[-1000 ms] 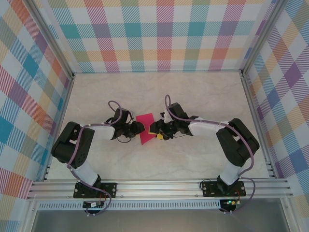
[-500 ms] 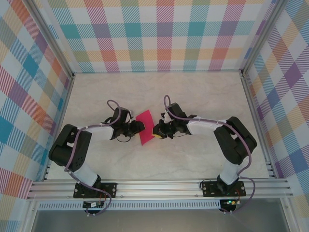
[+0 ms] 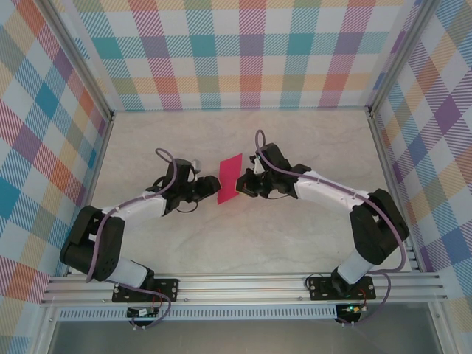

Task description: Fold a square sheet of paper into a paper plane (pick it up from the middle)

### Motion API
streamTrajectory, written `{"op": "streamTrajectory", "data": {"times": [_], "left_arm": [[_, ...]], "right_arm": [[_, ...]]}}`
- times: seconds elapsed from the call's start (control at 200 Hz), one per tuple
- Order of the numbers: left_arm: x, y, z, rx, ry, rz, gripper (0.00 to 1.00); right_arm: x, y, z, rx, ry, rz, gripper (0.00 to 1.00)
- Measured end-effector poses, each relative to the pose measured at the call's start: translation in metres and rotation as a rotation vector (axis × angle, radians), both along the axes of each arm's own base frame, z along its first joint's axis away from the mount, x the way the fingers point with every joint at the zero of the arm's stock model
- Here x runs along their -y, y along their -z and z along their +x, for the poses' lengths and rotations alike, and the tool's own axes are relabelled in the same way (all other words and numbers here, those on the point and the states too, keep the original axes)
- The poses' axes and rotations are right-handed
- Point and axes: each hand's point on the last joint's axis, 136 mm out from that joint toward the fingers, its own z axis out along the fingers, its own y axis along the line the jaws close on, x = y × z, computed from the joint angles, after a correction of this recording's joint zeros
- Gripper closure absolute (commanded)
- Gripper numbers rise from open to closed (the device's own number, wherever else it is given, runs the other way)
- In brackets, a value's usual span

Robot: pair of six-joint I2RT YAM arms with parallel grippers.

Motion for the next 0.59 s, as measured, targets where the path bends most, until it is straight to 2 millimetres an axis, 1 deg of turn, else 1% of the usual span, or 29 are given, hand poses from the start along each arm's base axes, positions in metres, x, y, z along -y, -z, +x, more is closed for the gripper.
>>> {"op": "streamTrajectory", "data": {"times": [0.065,0.12,0.305,0.37,0.515,0.595], "left_arm": [[0.0,-0.004,0.0,0.011,0.001,-0.005,0.49],[0.002,-0.007,-0.001,0.017,0.005,-0.007,0.49],[0.008,-0.007,-0.005,0.019,0.026,-0.008,0.5],[0.012,-0.007,-0.007,0.019,0.037,-0.009,0.52],[0.024,-0.007,-0.016,0.018,0.076,-0.008,0.6],[0.031,-0.003,-0.021,0.012,0.1,-0.004,0.64]], "right_arm": [[0.003,-0.003,0.0,0.009,0.007,-0.008,0.99],[0.006,-0.002,-0.001,0.011,0.014,-0.019,0.99],[0.018,0.014,-0.009,-0.016,0.031,-0.064,0.99],[0.021,0.024,-0.014,-0.036,0.032,-0.077,0.99],[0.037,0.057,-0.034,-0.132,0.061,-0.122,0.98],[0.042,0.068,-0.041,-0.18,0.08,-0.138,0.98]]}}
